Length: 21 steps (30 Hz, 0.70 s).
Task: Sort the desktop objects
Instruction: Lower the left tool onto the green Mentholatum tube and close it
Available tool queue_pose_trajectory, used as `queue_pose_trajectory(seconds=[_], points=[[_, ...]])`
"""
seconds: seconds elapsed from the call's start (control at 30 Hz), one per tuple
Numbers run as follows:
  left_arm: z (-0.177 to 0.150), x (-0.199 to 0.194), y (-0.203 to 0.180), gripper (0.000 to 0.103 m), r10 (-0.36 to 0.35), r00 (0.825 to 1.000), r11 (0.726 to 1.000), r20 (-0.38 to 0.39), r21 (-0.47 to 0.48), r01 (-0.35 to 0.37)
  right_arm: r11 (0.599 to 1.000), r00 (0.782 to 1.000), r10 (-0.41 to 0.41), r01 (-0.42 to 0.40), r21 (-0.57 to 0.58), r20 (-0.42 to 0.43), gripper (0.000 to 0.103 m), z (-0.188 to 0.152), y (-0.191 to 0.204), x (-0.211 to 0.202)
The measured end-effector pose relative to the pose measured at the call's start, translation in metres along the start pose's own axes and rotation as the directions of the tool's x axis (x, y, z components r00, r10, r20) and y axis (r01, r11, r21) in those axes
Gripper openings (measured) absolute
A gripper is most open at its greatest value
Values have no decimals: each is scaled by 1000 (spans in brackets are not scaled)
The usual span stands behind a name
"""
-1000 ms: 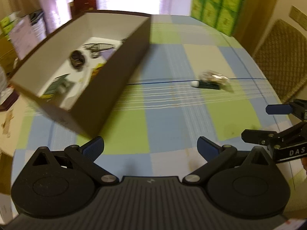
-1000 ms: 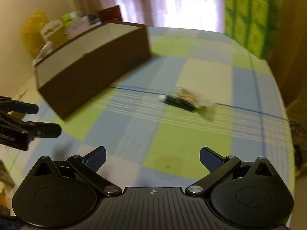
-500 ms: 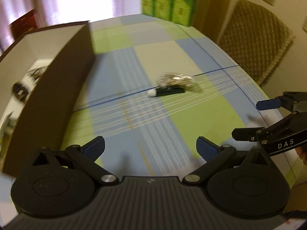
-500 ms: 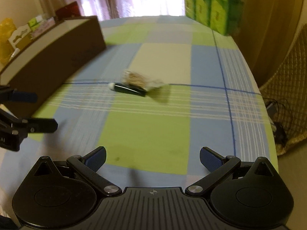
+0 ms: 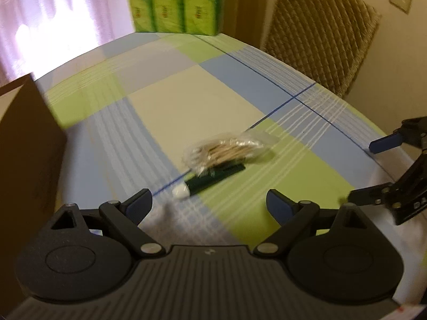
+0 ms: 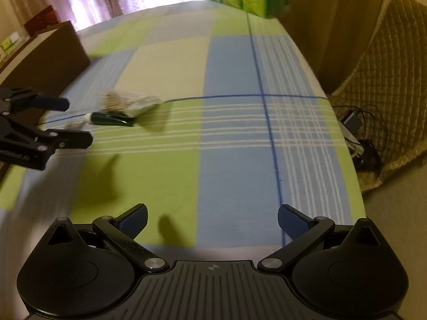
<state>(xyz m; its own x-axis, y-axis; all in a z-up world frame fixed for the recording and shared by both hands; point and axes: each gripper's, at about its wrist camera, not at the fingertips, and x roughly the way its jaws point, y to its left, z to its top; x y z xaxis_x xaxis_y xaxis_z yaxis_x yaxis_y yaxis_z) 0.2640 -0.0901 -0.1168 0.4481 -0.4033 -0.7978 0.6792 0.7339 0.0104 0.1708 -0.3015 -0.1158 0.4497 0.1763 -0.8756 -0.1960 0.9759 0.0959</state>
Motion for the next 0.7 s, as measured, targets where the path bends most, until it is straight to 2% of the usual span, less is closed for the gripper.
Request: queue_pose_trajectory(seconds=[0.17, 0.3, 0.53, 0.6, 0.7], points=[[12, 28, 2, 72, -35, 999, 997, -28, 66, 37, 999, 1000, -15, 15, 31, -14, 101, -1, -13, 3], [14, 39, 7, 63, -64, 996, 996, -65, 64, 69, 998, 1000, -20, 20, 54, -13, 101, 0, -20, 3], [5, 24, 12, 17, -88, 993, 996, -78, 26, 91, 998, 1000, -25, 26, 49, -5, 101, 7, -22, 6], [0, 18, 11, 13, -91, 992, 996, -93, 9, 92, 999, 1000, -24, 24, 42, -4, 101, 8, -20, 7], [-10, 9, 7, 12, -80, 991, 997, -107, -12, 79, 999, 1000, -18, 18, 34, -4, 101, 10, -20, 9]])
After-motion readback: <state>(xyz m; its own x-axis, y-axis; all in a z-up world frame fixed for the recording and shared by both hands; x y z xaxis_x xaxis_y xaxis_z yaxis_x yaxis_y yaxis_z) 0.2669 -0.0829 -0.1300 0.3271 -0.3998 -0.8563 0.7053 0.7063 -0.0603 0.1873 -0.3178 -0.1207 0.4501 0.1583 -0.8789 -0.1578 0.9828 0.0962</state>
